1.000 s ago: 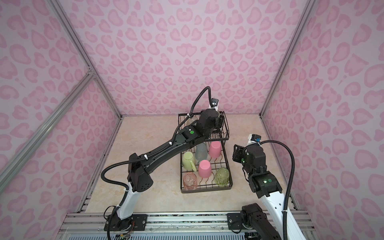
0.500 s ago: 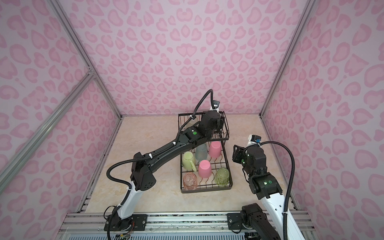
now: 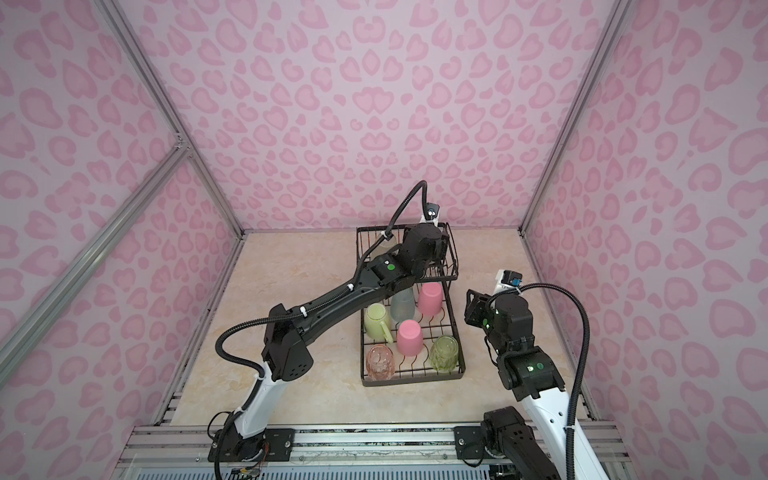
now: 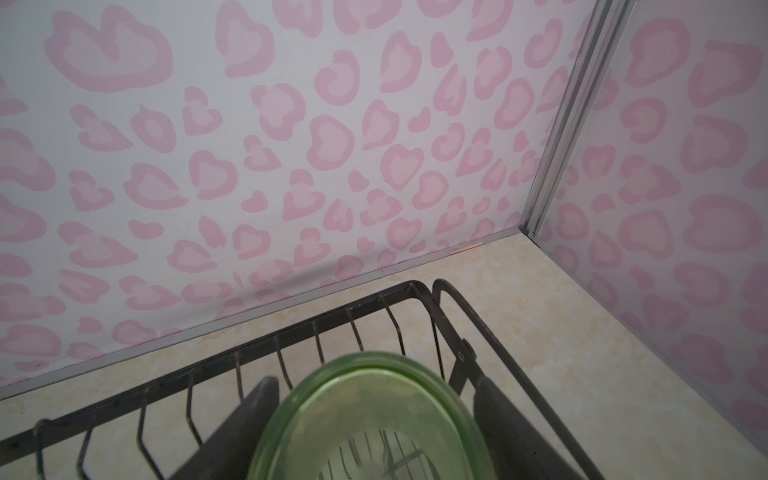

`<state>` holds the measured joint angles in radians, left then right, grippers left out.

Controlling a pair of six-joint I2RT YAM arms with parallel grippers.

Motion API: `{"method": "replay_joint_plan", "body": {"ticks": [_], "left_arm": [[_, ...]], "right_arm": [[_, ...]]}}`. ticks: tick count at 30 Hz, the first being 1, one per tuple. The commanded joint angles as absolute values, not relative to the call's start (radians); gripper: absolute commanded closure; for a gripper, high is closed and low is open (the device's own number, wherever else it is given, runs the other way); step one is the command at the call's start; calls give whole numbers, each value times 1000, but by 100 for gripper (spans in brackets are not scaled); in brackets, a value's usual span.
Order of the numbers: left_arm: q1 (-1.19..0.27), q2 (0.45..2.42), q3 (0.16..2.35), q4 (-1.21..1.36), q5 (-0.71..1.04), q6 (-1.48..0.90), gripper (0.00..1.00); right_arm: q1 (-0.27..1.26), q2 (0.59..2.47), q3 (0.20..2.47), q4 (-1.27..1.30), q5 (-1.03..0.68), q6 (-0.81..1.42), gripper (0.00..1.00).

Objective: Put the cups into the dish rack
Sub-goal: 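Carry the clear green cup over the rack's upper tier with the left gripper, then lower the clear green cup upright into the upper tier with the left gripper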

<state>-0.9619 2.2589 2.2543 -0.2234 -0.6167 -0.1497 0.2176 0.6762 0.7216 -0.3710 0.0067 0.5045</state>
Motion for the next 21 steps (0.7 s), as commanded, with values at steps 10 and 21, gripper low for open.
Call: {"method": "replay_joint_plan", "body": {"ticks": [10,21], "left_arm": [[-963,2263,2230,-235,-612,-179,37],[-965,2245,2208,-239,-615,-189,31]], "right_arm": [[216,657,703,-353,8,495,54],[215,664,698,-339,3,503,54]]}}
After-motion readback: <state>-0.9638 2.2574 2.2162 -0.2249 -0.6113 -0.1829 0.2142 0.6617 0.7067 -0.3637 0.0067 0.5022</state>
